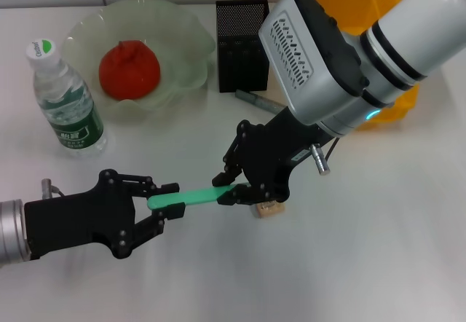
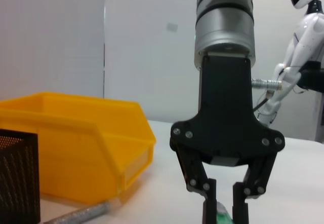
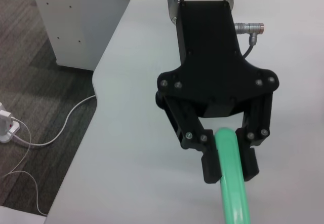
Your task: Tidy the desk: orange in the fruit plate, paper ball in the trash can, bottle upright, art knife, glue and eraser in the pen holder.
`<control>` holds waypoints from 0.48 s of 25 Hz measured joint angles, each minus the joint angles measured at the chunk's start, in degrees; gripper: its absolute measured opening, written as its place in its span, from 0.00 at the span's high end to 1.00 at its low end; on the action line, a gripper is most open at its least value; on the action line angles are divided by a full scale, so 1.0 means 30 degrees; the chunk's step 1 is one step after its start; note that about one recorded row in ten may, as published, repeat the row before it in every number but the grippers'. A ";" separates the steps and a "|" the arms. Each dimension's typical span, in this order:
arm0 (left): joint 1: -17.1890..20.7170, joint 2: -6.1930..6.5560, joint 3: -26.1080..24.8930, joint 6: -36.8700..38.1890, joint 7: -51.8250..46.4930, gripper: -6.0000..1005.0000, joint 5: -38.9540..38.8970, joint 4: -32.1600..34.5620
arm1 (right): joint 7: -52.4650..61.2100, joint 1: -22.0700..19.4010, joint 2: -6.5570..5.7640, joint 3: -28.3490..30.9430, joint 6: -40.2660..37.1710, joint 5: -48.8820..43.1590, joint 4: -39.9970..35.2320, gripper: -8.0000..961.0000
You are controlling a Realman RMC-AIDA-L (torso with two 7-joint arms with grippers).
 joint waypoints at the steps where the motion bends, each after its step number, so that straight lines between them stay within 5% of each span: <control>1: 0.0000 0.0000 0.0000 0.0000 0.0000 0.73 0.0000 0.0000 | 0.0000 0.0000 0.0000 0.0006 0.0001 0.0000 0.0001 0.80; 12: -0.0177 -0.0009 -0.0009 -0.0102 -0.0034 0.80 0.0326 -0.0001 | 0.0000 -0.0002 -0.0001 -0.0045 0.0038 -0.0044 0.0000 0.80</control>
